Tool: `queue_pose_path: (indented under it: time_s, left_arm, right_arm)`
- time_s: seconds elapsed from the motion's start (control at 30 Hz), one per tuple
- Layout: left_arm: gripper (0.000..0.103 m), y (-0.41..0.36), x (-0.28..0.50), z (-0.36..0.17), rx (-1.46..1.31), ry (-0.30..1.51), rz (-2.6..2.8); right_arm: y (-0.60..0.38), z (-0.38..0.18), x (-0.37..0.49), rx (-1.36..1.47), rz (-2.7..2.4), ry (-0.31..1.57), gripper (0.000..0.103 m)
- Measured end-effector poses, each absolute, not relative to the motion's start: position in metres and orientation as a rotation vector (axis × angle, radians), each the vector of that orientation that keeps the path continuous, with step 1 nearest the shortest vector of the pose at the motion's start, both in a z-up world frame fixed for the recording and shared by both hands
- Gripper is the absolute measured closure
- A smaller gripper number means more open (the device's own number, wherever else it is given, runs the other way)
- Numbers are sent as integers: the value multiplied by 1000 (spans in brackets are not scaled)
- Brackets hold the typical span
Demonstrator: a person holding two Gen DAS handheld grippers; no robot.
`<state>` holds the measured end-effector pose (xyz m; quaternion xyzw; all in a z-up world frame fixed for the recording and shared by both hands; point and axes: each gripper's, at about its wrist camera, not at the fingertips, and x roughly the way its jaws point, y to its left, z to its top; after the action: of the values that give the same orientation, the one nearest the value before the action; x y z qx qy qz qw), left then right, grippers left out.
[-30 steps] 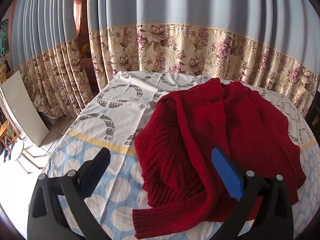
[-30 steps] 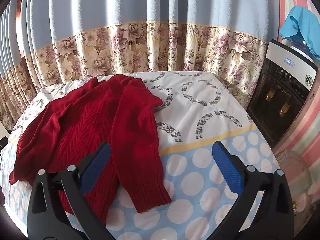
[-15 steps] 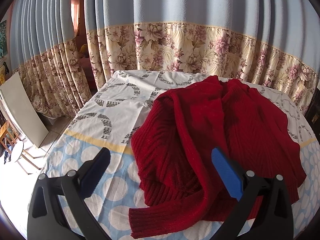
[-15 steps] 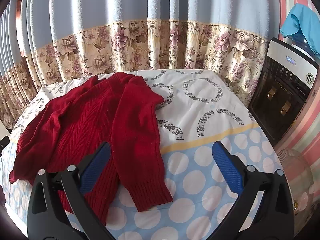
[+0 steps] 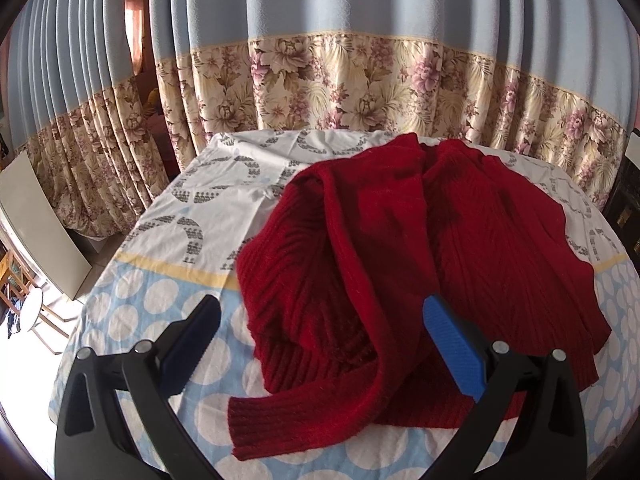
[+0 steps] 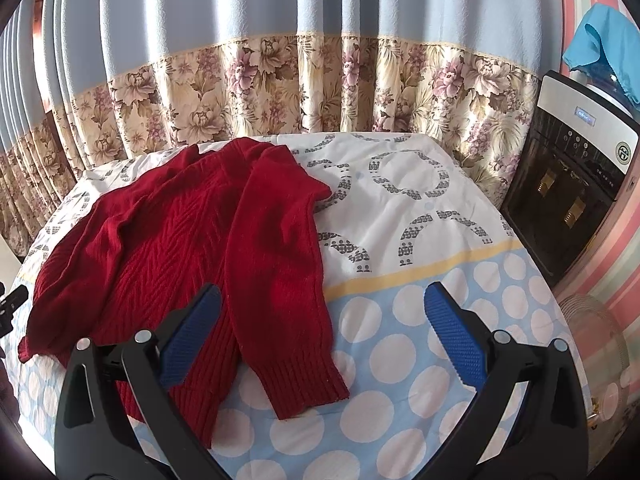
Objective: Fold small clothes
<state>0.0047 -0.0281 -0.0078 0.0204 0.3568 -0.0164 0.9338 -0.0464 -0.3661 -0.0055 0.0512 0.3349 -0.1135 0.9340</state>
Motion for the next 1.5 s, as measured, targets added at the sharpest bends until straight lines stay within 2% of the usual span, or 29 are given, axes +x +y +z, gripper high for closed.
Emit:
queue_pose_path:
  time_s: [0.6,0.63,0.67,0.7,0.73,0.77,0.9,0.97,1.07,1.5]
  left_arm:
    - [3,-54,-6,-24,89,723,-54]
    - [13,-56,-6,-26,98,724,-54]
    - [33,-59,-5,-29,110,732,-55]
    - [44,-61,-1,-35,117,764,-68]
    - [64,-62,2,-40,112,786,-84]
    - [79,-63,6,-46,101,811,-109]
    - [82,-68,15,-63,104,866,-140]
    - [88,-69,16,-61,88,863,-160]
    - [92,-60,17,-49,32,836,-182]
    - [94,12,64,-7,45,712,50]
  right_arm:
    - [-363,-17,-48,111,-209,701,3]
    - [-363,-18,-48,111,-207,704,3]
    - [-362,-19,-48,110,-206,705,3]
    - [-362,-20,-48,111,-205,706,3]
    - [-361,-21,-48,113,-204,708,3]
    - [-362,-22,-48,115,-202,709,3]
    - [-363,-22,-48,116,-207,708,3]
    - [-365,-23,-48,117,-211,711,3]
    - [-368,-27,-49,122,-214,722,3]
    - [-375,-59,-19,148,-175,794,3]
